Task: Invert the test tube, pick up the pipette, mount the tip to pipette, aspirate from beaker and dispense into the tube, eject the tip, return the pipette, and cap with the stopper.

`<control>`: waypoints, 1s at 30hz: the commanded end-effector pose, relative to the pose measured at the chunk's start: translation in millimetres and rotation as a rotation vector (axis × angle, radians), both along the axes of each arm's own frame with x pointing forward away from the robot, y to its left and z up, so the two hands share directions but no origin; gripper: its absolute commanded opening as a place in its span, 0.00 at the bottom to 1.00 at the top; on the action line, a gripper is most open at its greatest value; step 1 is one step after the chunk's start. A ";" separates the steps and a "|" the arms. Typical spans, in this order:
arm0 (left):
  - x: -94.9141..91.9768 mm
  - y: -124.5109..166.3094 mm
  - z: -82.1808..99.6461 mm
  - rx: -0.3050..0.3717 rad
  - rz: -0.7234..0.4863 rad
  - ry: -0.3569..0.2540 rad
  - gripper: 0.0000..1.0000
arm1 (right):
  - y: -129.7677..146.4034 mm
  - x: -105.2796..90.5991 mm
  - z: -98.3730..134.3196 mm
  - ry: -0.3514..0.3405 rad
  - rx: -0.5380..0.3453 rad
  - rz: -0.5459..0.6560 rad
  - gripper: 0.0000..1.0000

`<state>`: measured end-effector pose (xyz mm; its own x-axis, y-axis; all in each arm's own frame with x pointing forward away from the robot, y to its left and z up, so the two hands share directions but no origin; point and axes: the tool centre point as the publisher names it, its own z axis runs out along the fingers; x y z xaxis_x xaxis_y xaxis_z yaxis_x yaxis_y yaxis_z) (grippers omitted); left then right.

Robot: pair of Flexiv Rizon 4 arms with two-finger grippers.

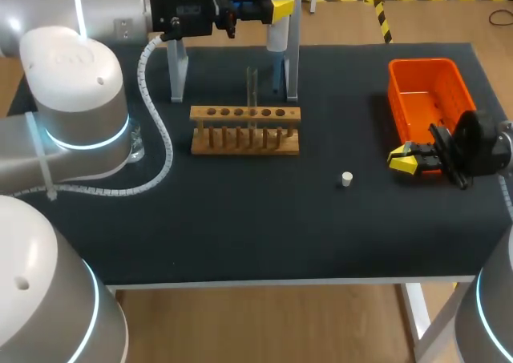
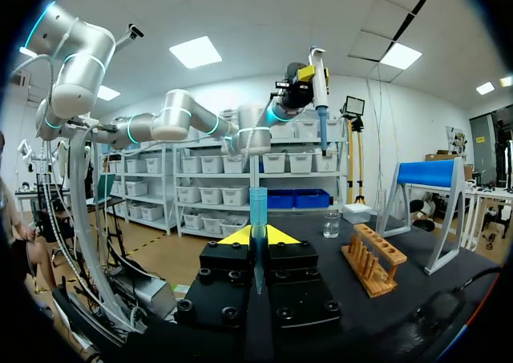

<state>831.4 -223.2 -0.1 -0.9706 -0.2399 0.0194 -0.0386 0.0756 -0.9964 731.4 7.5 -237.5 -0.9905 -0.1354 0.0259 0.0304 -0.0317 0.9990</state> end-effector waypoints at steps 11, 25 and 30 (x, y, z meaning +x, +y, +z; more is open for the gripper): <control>-0.8 0.0 -0.8 -0.006 0.001 0.000 0.00 | -0.6 -1.0 0.3 -0.001 -0.001 -0.001 0.00; -1.9 -0.5 2.1 -0.002 0.002 0.015 0.00 | -0.6 -1.0 0.3 -0.001 -0.001 -0.001 0.00; -1.8 -0.6 2.2 0.000 0.006 0.018 0.00 | -0.6 -1.0 0.3 -0.001 -0.001 -0.001 0.00</control>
<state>830.0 -223.2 0.7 -0.9694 -0.2428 0.0364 -0.0554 0.0718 -0.9959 731.4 7.5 -237.5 -0.9905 -0.1354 0.0259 0.0305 -0.0317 0.9990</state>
